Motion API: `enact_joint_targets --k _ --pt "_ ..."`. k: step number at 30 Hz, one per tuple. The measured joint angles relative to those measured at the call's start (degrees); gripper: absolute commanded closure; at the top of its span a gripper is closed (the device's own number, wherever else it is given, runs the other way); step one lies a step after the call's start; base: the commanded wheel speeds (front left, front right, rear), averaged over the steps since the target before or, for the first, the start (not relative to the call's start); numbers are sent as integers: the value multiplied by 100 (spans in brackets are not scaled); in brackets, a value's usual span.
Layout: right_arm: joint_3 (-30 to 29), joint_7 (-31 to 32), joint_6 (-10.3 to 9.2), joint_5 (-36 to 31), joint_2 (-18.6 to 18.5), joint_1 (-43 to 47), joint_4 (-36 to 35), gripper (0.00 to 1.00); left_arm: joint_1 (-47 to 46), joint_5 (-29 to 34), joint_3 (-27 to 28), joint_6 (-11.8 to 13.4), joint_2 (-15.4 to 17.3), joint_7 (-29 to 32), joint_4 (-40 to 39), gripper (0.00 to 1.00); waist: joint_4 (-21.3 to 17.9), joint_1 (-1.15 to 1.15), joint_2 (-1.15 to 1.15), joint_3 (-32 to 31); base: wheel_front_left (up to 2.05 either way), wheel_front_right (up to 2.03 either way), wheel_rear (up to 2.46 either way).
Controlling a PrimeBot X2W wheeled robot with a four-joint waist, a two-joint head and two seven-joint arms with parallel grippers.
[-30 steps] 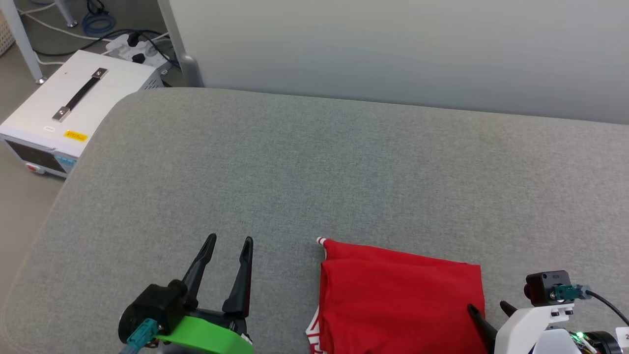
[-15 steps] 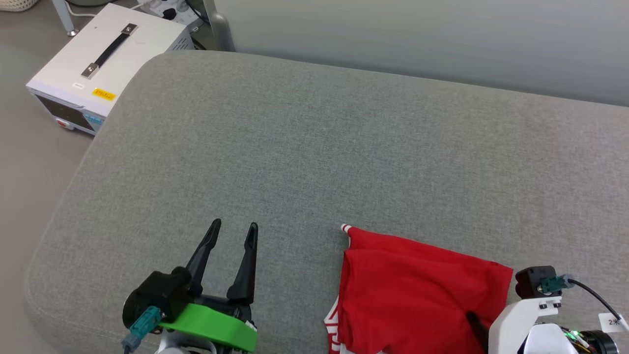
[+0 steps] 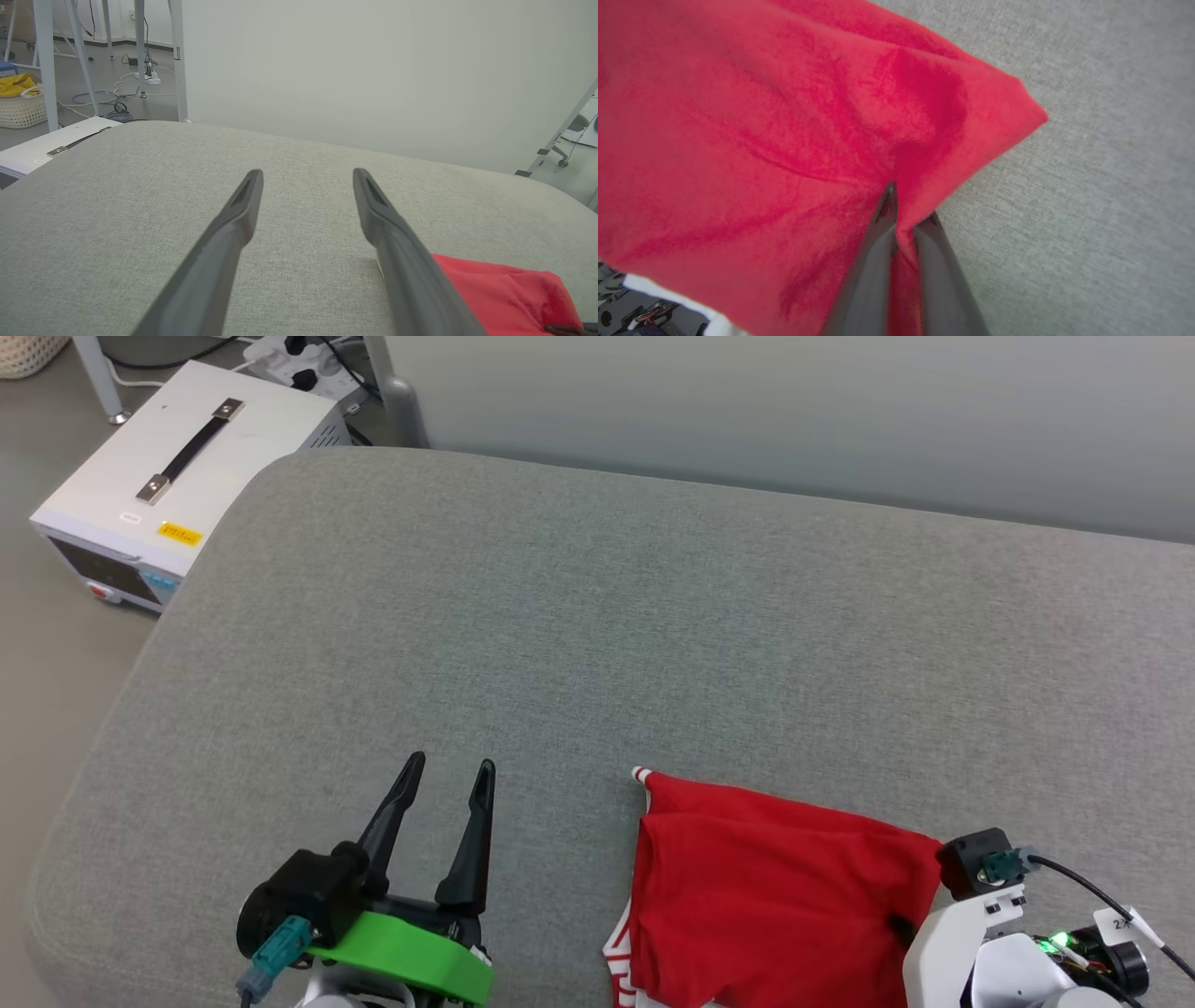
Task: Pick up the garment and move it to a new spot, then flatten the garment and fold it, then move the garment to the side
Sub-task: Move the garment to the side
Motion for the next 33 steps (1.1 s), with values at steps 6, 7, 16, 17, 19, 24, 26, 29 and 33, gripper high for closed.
enact_joint_targets --k 6,7,16,17,19,24,26,29,33 --pt "714 25 2 -44 -966 -217 -388 100 38 -1 -142 0 45 1 -34 0 -368 0 0 -114 0 0 0" --pt "843 77 1 -25 -1172 -304 -479 100 51 -5 -174 0 46 0 -69 0 -454 0 0 -129 0 0 0" --pt "1747 443 -1 330 -2933 -1607 -867 100 -76 131 -620 0 203 0 -476 0 -1505 0 0 -17 0 0 0" --pt "1762 411 -1 338 -3048 -1756 -814 100 -125 142 -662 0 223 0 -509 0 -1611 0 0 26 0 0 0" --pt "1767 342 -1 345 -3226 -2018 -678 100 -244 146 -702 0 245 1 -599 0 -1812 0 0 139 0 0 0" --pt "1848 -82 -1 229 -3743 -2511 -196 100 -571 204 -792 0 410 0 -902 0 -2147 0 0 555 0 0 0" --pt "1791 -326 -1 209 -3899 -2721 129 100 -737 227 -800 0 502 0 -1091 0 -2257 0 0 779 0 0 0" --pt "1622 -675 -1 191 -3988 -3014 664 100 -925 241 -802 0 666 0 -1296 0 -2372 1 0 1123 0 0 0" --pt "1314 -1095 -1 73 -3999 -3327 1443 100 -1137 237 -814 0 859 8 -1543 0 -2486 1 0 1591 0 0 0"
